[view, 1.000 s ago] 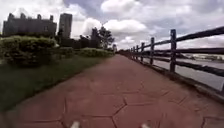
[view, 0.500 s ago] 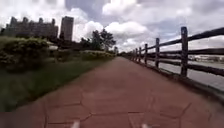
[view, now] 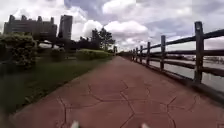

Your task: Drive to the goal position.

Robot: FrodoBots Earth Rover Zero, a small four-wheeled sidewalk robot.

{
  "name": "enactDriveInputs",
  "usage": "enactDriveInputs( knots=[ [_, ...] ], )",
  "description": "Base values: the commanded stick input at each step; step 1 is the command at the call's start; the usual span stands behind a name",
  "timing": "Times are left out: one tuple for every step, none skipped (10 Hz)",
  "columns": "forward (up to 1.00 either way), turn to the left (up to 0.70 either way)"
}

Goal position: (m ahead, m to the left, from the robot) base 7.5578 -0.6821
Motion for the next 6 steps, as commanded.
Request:
enactDriveInputs(
  knots=[
    [1.0,0.0],
    [1.0,0.0],
    [1.0,0.0],
    [1.0,0.0],
    [1.0,0.0],
    [1.0,0.0]
  ],
)
